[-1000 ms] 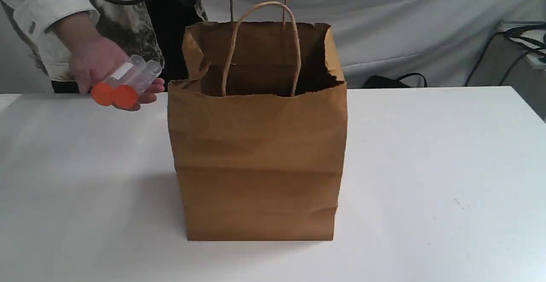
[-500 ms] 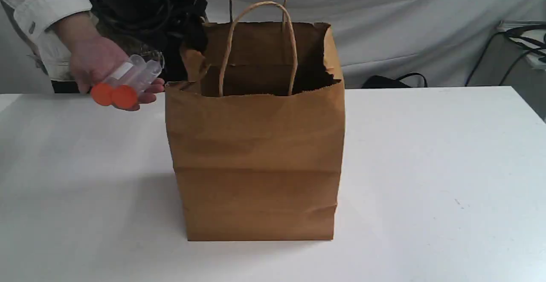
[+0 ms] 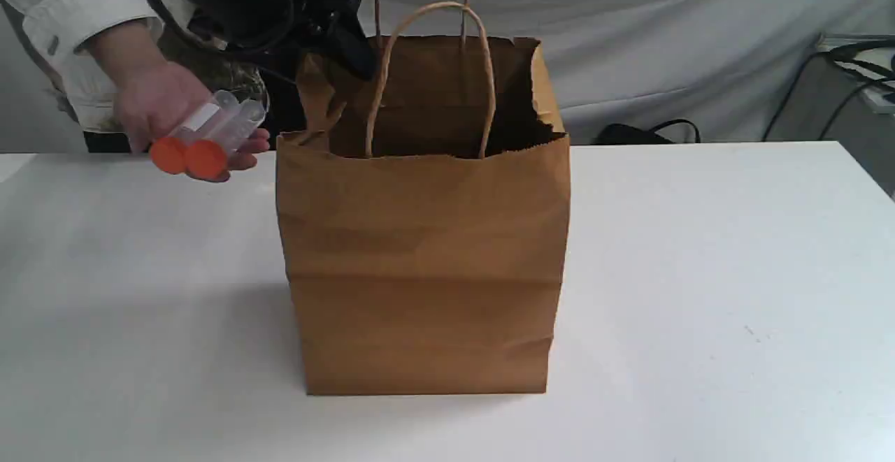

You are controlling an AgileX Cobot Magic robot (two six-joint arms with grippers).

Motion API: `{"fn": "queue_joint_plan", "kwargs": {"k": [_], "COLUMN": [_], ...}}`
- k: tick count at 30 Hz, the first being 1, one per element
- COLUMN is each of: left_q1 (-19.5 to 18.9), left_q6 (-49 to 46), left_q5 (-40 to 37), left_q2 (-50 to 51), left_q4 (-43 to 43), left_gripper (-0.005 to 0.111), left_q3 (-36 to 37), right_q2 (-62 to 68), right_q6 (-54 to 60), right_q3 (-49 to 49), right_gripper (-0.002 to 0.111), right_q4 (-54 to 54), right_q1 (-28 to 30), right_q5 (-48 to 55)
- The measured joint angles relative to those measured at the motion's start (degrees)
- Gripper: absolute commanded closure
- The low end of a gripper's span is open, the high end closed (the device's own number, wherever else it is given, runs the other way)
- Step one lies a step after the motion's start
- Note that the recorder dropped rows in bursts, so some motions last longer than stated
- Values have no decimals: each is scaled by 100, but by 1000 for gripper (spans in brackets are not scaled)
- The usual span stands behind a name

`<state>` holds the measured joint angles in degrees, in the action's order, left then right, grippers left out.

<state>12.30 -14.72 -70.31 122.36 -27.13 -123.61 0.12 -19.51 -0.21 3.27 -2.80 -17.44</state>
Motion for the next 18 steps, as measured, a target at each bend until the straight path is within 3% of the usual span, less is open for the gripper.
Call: {"fn": "queue_joint_plan", "kwargs": {"k": [7, 13, 18], "left_q1": [0, 0, 0], "left_q6": [0, 24, 60], "left_q5": [11, 120, 144], "left_q2": [288, 326, 326], "left_q4": [67, 76, 76], "left_gripper": [43, 84, 106], "left_q3": [0, -29, -79], "right_q2": [0, 0, 0], "right_q6": [-12, -614, -1687], "right_q3": [0, 0, 0], "right_gripper": [108, 108, 108], "right_q4": [0, 191, 1865], "right_q1": [0, 0, 0], "right_q5": [0, -55, -1001]}}
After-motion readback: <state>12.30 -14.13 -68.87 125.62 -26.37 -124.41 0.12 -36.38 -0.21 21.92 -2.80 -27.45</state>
